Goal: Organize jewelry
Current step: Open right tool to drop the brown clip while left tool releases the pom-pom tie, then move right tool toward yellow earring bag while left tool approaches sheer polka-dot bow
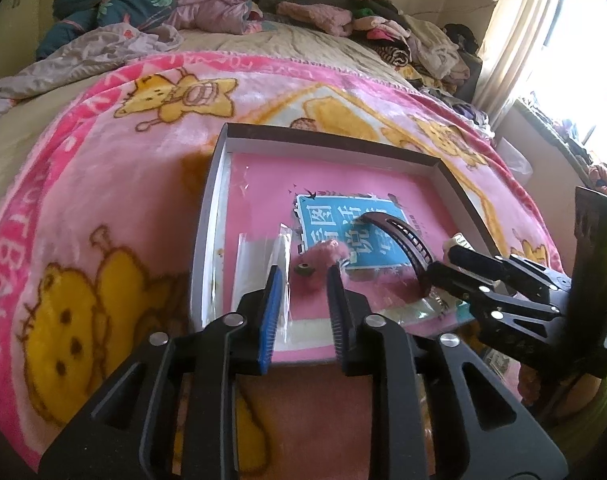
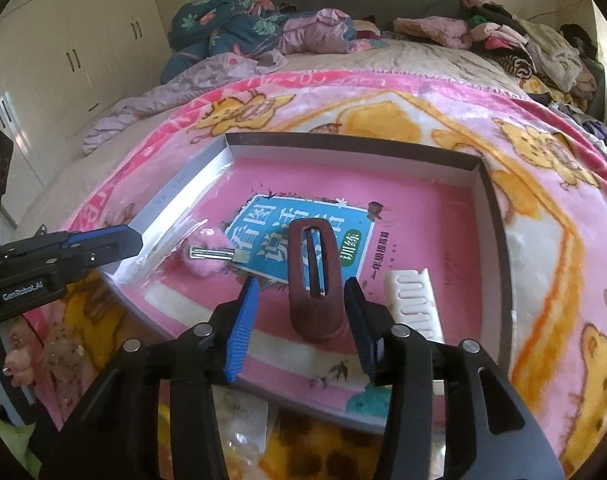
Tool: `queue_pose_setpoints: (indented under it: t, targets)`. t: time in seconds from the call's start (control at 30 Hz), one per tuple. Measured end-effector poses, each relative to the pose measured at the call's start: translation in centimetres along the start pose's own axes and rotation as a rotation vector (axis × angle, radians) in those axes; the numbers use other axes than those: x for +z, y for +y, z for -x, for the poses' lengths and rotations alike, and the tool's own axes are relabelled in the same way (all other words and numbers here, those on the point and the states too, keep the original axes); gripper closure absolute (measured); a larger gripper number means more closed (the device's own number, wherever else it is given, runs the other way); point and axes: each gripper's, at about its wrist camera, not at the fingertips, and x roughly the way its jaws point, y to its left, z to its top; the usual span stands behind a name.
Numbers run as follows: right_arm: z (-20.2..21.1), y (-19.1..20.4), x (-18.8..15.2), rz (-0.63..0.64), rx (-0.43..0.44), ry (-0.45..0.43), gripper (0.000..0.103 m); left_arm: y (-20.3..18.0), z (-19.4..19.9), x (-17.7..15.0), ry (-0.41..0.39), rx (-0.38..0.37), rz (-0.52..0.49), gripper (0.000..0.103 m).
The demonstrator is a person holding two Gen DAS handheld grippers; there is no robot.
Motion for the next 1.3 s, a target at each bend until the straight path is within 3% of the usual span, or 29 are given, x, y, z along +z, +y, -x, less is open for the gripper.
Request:
queue_pose_setpoints:
  t: [0.43,0.63,0.9,0.97,1.3]
  targets:
    - [5.9,-0.2,-1.3,-0.018,-0.001,-0.078,0.032,-0.8,3.7,-1.3,-0.04,0.001,0.011,0.058]
    - [8.2,-0.5,-2.0,-0.027,-0.012,-0.105,0.029,-1.4,5.2,-1.8,-0.058,0.004,0.014,0.048]
    - [10.9,-1.3,-2.9,-0.037,-0.039,-0.134,0.028,-1.8,6.7,-2.4,-0.077,0.003,0.019,0.043]
    - [11.5,-1.5,-3.2,-0.041,-0.045,-0.141,0.027,-1.8,7.0,-2.7,-0.08,0.005,0.019,0.035]
    - [13.4,-1.7,-4.8,-0.05,-0.059,-0.153,0.027,-1.7,8.5,-4.3,-0.091,0.012,0.021,0.03]
